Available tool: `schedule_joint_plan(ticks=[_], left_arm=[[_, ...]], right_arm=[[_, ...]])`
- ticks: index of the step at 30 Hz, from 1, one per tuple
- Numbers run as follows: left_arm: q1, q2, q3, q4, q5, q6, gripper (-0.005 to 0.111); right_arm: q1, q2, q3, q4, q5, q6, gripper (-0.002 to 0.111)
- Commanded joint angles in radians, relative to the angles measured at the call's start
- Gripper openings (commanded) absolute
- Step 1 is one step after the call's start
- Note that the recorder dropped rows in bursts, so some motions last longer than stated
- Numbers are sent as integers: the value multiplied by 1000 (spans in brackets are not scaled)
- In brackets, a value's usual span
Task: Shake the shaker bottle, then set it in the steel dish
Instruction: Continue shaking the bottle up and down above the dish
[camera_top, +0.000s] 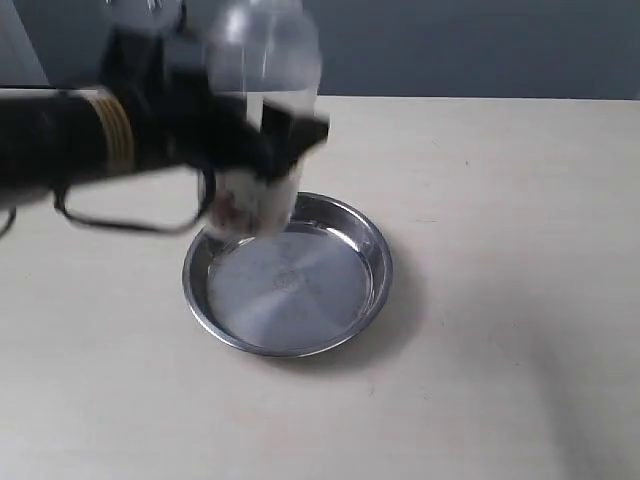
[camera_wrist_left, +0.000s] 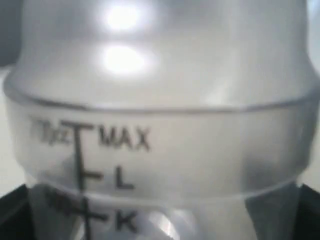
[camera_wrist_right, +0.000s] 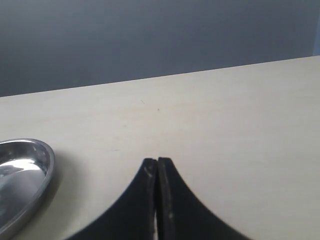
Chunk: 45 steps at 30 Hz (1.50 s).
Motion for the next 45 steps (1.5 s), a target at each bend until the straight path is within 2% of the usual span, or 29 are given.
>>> schedule_joint_plan(ticks=[1, 5, 9, 12, 14, 17, 19, 21, 24, 27, 30, 33, 35, 37, 41, 45], left_arm=[[-25, -86, -112, 60, -24, 8, 0], [-33, 50, 31, 32, -52, 2, 0], [-31, 0, -42, 39, -164, 10, 0], [-34, -28, -74, 48, -140, 10, 0], [-44, 31, -8, 24, -77, 8, 0], [-42, 147, 96, -11, -118, 8, 0], [-40, 121, 78, -11, -190, 8, 0], [-40, 35, -2, -7, -272, 22, 0], [-47, -24, -92, -5, -165, 99, 0], [-79, 68, 9, -20, -69, 81, 0], [-81, 155, 71, -34, -123, 81, 0], [-81, 64, -15, -34, -186, 113, 0], [-81, 12, -80, -34, -146, 166, 0], [-83, 29, -60, -34, -84, 142, 0], [-83, 163, 42, -64, -97, 129, 0], [-74, 32, -79, -68, -140, 163, 0]], right_arm=[[2, 2, 1, -4, -13, -4, -1], [2, 2, 1, -4, -13, -4, -1], [2, 2, 1, -4, -15, -4, -1], [2, 2, 1, -4, -15, -4, -1], [2, 2, 1, -4, -15, -4, -1], [2, 2, 1, -4, -15, -4, -1], [2, 2, 1, -4, -15, -4, -1], [2, 2, 1, -4, -15, -4, -1], [2, 2, 1, -4, -13, -4, -1], [2, 2, 1, -5, -13, -4, -1], [2, 2, 1, -5, -13, -4, -1], [2, 2, 1, -5, -13, -4, -1], [2, 2, 1, -5, -13, -4, -1], [2, 2, 1, -5, -13, -4, -1], [2, 2, 1, -3, -13, -4, -1], [2, 2, 1, -3, -13, -4, -1]])
